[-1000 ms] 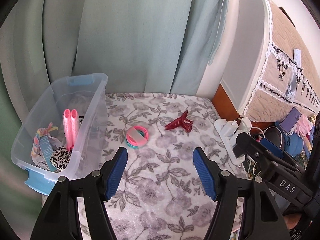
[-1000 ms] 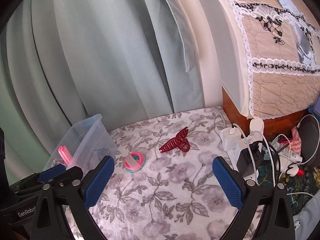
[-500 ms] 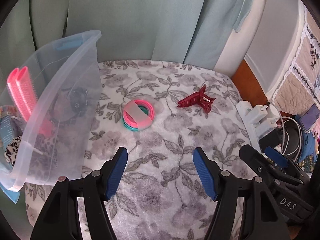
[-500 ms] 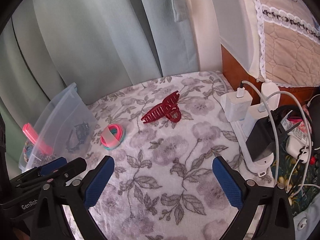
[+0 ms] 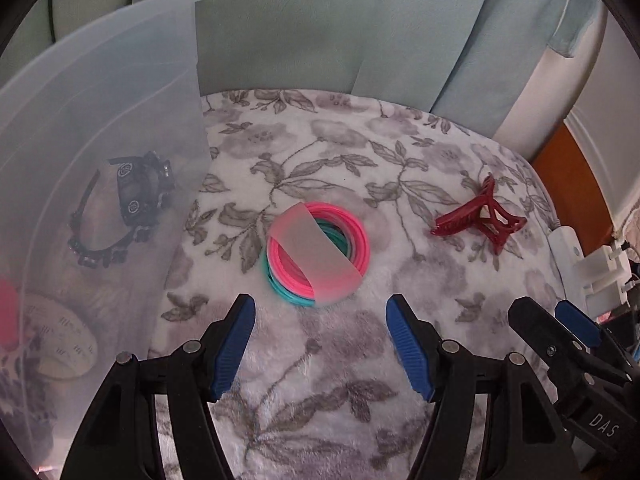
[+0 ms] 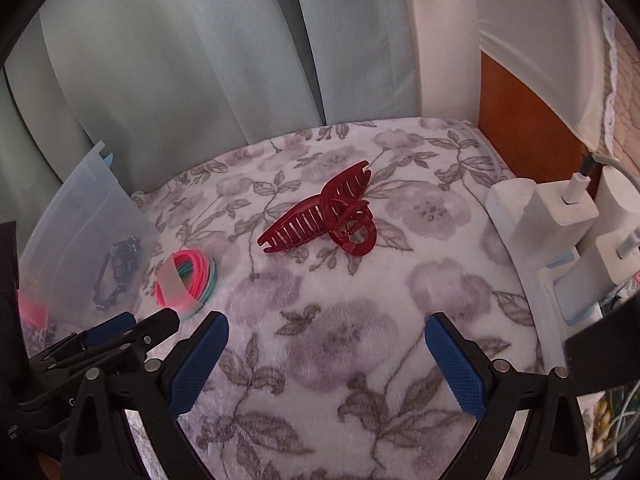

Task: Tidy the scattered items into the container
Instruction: 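Grasp the pink-teal hair ties with the left tool while the right tool grasps the red claw clip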

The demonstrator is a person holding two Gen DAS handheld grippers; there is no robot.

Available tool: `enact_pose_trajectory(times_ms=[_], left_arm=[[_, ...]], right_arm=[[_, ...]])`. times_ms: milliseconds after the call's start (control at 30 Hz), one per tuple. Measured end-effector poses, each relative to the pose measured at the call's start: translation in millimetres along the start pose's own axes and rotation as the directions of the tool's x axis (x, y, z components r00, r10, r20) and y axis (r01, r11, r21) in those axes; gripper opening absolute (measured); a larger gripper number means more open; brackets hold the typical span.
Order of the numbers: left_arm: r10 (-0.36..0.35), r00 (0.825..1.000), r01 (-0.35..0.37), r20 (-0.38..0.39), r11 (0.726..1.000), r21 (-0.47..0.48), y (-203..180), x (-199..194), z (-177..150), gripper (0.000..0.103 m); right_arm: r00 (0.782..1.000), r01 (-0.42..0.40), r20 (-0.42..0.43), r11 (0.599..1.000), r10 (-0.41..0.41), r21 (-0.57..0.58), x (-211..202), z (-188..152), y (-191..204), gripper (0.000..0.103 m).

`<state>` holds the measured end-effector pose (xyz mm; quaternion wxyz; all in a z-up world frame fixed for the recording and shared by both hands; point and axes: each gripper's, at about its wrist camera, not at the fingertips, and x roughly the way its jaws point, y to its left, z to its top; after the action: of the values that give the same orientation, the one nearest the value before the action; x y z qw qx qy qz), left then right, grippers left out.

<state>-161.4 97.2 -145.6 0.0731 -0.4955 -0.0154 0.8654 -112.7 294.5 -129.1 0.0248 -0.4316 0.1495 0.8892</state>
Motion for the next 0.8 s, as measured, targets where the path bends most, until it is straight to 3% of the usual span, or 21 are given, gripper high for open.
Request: enact_pose_trajectory(times_ms=[367, 800], left_arm=[[-0.008, 1.0, 0.008, -0.006, 1.0, -0.006, -0.1, 42.6, 14.5, 0.072], [0.026, 0.996, -0.028, 0.086, 0.999, 0.016, 1.6, 51.4, 20.6, 0.075]], right_arm=[[1.0, 0.005, 0.0, 1.0, -0.005, -0.028, 56.4, 24.6, 2.4, 0.1], [0.999, 0.021, 0.039, 0.999, -0.02, -0.036, 84.0, 42.7, 8.1, 0.103]])
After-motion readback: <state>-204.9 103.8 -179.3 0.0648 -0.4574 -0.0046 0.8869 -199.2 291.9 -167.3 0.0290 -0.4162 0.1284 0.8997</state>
